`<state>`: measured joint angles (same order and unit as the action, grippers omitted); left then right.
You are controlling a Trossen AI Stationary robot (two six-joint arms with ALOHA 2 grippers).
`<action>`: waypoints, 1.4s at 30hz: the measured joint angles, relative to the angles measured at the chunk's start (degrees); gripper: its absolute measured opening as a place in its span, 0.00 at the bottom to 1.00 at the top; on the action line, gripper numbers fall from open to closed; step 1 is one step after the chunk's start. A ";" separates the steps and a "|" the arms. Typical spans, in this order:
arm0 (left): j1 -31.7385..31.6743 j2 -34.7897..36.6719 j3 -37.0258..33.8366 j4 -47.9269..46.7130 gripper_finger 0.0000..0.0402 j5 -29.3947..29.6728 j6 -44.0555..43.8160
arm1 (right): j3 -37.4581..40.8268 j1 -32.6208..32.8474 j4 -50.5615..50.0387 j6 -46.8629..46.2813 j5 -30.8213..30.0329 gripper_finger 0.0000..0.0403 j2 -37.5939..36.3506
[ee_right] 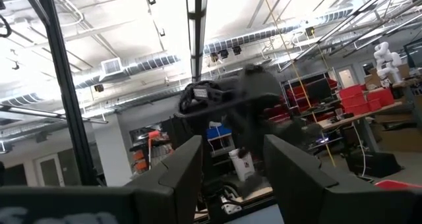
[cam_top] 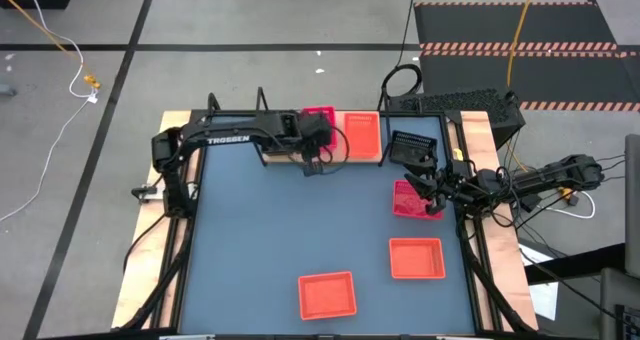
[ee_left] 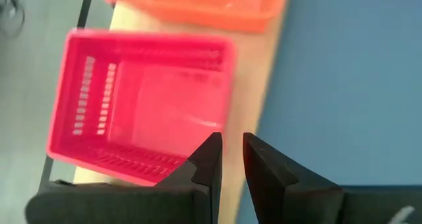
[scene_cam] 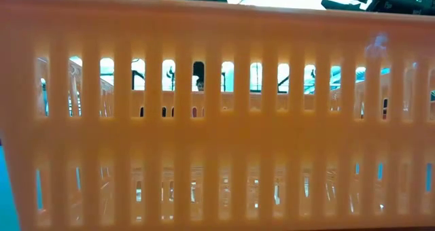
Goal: Stack baskets on shelf by color
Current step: Stack the bottom red basket on top of the red basket on the shelf, then stack the bottom orange basket on top of the orange basket on the shelf
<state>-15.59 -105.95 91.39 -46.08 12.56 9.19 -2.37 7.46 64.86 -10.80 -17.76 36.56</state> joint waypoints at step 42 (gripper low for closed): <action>53.79 -5.42 -12.04 14.61 0.43 0.14 16.14 | -0.04 8.01 -5.99 -5.85 4.52 0.38 0.44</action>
<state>38.20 -111.37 79.35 -31.47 12.70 25.33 -2.42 15.47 58.87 -16.65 -13.24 36.99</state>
